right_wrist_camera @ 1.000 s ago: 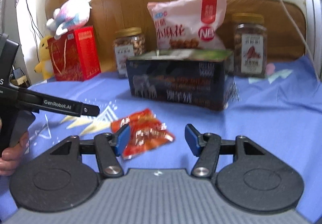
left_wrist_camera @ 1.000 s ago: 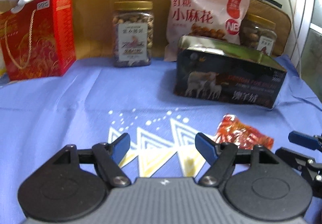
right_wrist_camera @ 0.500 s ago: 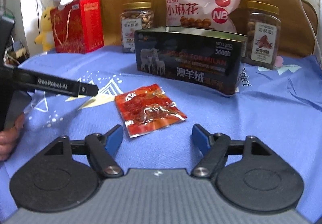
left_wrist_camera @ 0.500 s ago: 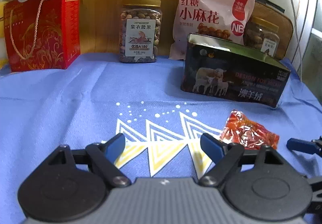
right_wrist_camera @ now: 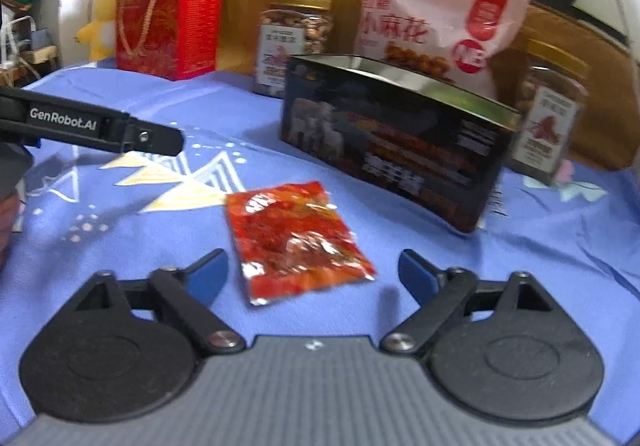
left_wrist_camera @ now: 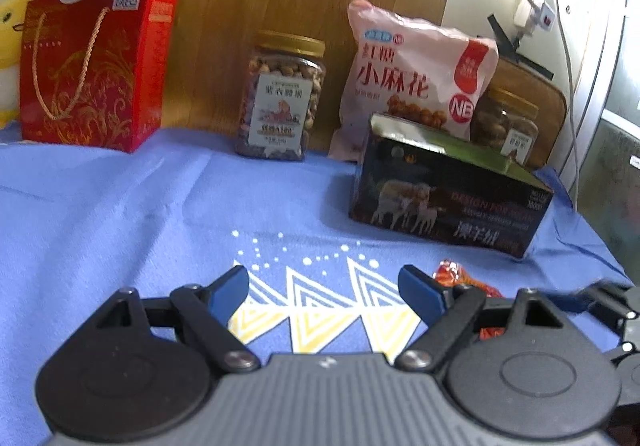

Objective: Organize snacks

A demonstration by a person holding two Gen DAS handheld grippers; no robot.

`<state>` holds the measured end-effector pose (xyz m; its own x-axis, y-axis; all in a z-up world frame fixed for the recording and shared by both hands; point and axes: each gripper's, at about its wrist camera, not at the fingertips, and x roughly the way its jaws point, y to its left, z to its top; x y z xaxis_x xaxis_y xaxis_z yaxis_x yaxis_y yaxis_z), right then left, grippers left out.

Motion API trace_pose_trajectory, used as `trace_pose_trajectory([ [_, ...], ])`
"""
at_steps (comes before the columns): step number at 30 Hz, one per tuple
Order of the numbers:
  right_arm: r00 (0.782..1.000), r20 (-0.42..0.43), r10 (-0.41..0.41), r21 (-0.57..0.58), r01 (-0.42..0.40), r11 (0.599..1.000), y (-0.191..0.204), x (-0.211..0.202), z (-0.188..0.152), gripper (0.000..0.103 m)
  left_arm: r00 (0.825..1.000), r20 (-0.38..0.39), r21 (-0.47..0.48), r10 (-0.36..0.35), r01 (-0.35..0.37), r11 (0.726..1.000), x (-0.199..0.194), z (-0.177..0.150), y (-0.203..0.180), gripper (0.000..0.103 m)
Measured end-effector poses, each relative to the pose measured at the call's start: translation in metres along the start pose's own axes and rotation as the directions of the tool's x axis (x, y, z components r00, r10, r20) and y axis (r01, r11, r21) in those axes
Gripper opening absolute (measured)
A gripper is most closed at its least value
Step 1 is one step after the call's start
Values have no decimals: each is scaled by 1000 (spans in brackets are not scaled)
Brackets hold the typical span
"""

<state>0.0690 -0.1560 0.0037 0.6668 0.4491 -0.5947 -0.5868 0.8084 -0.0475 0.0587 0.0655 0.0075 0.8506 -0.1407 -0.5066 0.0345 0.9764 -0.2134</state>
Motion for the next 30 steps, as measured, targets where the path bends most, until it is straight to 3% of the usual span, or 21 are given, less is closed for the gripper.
trace_pose_trajectory([
  [1, 1000, 0, 4, 0, -4, 1000, 1, 1, 2, 61, 1000, 8, -2, 2, -2, 1000, -1, 0, 0, 85],
  [5, 1000, 10, 1, 1, -1, 1000, 5, -2, 1, 55, 999, 38, -26, 13, -12, 1000, -5, 1, 3, 85],
  [9, 994, 34, 104, 193, -108, 975, -14, -10, 1, 53, 998, 55, -47, 18, -16, 999, -7, 1, 6, 86],
  [10, 987, 47, 154, 261, -161, 952, -22, -12, 1, 53, 998, 60, -50, 20, -17, 999, -8, 1, 6, 87],
  [12, 955, 78, 286, 412, -292, 863, -39, -14, -2, 54, 997, 69, -57, 19, -15, 998, -9, 1, 8, 88],
  [15, 863, 130, 487, 567, -468, 678, -57, -8, -12, 55, 998, 66, -76, 2, 3, 997, -10, 2, 12, 88],
  [17, 834, 154, 529, 624, -497, 603, -65, -4, -19, 55, 999, 51, -85, -3, 7, 996, -7, 2, 13, 88],
  [19, 831, 176, 527, 654, -499, 569, -71, -3, -24, 55, 999, 39, -92, -7, 10, 996, -6, 3, 14, 88],
  [22, 871, 184, 455, 671, -449, 589, -78, -9, -25, 66, 999, 32, -93, -7, 9, 996, -5, 2, 15, 88],
  [25, 905, 182, 384, 671, -400, 624, -82, -13, -22, 67, 1000, 25, -90, -7, 9, 996, -4, 2, 14, 88],
  [28, 954, 132, 270, 641, -290, 711, -80, -15, -19, 67, 1000, 19, -87, -9, 10, 996, -3, 2, 14, 88],
  [30, 970, 107, 219, 597, -238, 766, -75, -15, -19, 66, 1000, 15, -86, -10, 11, 996, -2, 2, 14, 88],
])
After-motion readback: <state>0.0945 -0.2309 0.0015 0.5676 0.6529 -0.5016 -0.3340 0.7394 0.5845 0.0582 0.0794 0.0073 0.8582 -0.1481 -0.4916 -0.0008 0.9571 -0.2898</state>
